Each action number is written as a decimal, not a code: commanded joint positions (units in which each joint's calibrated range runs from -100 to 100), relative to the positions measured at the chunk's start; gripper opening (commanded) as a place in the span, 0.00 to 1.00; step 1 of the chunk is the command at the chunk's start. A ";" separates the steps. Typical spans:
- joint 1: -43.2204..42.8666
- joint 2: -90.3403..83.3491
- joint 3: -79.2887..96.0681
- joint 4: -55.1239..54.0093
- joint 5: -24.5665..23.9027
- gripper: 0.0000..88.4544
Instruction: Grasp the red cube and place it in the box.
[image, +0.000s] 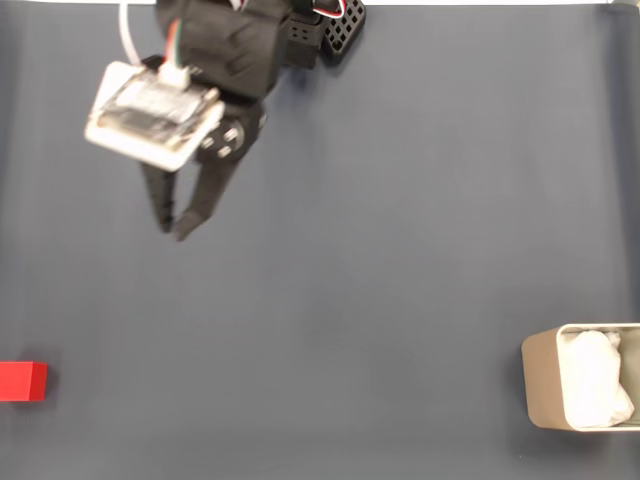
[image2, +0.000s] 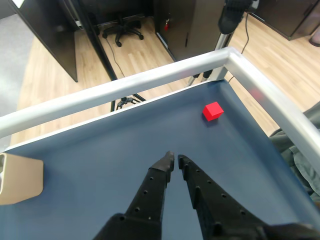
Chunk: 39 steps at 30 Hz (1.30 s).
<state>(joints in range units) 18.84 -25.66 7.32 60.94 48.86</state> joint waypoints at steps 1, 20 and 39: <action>2.96 3.74 -5.41 -2.50 0.39 0.00; 9.85 24.54 -15.35 -15.53 2.15 0.00; 14.32 43.95 -32.51 -20.61 3.03 0.20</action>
<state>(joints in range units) 32.27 17.85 -21.34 42.80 51.79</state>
